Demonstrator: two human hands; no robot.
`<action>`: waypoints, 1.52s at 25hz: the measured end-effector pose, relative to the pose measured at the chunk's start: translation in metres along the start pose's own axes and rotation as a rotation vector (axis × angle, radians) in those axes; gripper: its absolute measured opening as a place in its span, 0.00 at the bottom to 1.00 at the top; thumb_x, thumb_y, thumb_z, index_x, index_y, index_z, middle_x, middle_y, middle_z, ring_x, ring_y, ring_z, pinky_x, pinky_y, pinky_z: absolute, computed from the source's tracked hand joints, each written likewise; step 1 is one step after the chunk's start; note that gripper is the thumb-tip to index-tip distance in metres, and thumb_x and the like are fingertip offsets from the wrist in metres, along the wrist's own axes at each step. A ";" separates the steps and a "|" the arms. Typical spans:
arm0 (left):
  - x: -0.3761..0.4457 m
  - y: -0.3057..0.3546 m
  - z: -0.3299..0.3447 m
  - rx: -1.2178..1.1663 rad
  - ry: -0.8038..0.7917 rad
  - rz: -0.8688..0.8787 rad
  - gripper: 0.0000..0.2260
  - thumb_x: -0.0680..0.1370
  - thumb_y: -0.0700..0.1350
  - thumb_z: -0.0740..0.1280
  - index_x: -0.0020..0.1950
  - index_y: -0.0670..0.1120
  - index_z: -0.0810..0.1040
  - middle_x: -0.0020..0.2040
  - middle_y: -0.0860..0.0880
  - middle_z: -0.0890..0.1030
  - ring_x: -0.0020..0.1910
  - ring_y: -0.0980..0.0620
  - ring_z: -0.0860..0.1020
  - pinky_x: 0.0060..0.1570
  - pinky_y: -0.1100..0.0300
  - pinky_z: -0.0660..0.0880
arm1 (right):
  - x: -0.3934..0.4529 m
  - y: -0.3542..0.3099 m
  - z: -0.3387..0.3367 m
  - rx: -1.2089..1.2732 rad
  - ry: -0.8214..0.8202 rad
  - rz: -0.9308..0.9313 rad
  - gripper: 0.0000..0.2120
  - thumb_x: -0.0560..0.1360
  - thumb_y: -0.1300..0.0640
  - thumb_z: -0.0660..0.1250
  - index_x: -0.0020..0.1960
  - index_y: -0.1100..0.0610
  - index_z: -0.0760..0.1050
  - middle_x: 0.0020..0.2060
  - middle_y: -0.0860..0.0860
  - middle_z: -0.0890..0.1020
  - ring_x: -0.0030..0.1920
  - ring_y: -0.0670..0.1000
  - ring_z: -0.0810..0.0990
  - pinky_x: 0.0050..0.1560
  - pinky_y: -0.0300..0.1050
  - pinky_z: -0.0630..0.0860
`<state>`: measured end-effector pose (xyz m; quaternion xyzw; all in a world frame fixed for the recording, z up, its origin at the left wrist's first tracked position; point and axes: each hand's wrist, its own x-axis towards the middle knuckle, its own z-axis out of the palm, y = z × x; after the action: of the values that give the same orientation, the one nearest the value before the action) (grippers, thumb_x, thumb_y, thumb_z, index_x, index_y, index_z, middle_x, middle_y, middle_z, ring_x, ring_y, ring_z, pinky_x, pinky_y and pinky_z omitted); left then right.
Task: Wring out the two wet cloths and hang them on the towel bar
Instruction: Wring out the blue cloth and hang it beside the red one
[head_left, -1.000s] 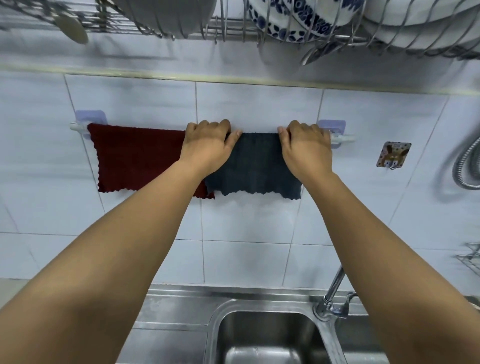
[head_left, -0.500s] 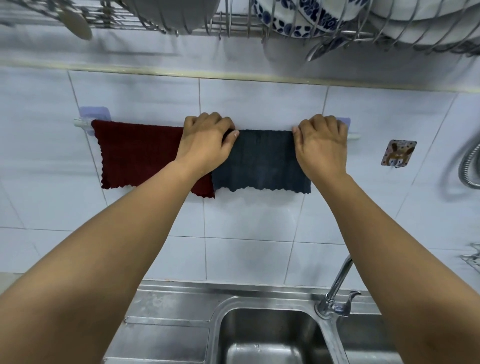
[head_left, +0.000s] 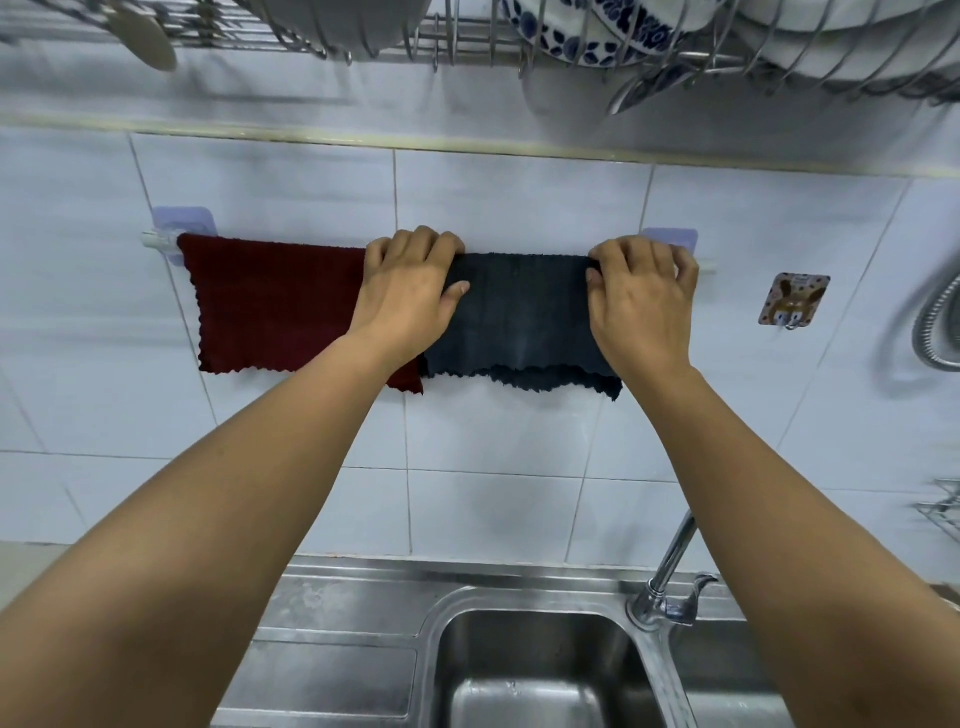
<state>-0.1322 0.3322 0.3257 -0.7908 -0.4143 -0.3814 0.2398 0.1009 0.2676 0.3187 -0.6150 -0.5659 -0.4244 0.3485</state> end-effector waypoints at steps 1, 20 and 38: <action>-0.003 -0.001 0.001 0.012 0.014 0.006 0.16 0.79 0.50 0.63 0.64 0.46 0.72 0.58 0.45 0.75 0.58 0.44 0.72 0.63 0.50 0.62 | -0.002 0.001 0.001 -0.001 0.017 0.001 0.11 0.79 0.55 0.57 0.57 0.55 0.75 0.53 0.53 0.78 0.56 0.57 0.73 0.65 0.53 0.61; -0.092 0.060 0.036 -0.922 -0.285 -1.054 0.21 0.77 0.64 0.60 0.39 0.47 0.74 0.42 0.49 0.79 0.45 0.46 0.78 0.50 0.53 0.75 | -0.075 0.002 0.013 0.706 -0.283 0.849 0.21 0.73 0.38 0.64 0.57 0.51 0.66 0.53 0.46 0.78 0.56 0.52 0.76 0.62 0.52 0.63; -0.083 0.069 0.000 -2.142 0.196 -1.511 0.07 0.77 0.37 0.69 0.54 0.40 0.78 0.54 0.44 0.81 0.51 0.48 0.81 0.50 0.57 0.78 | -0.075 0.013 -0.032 1.460 -0.502 1.178 0.13 0.77 0.60 0.66 0.60 0.59 0.70 0.51 0.54 0.80 0.49 0.52 0.81 0.51 0.49 0.78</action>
<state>-0.1051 0.2558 0.2553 -0.1319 -0.2269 -0.6139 -0.7445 0.1095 0.2071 0.2630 -0.5047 -0.3493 0.4173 0.6702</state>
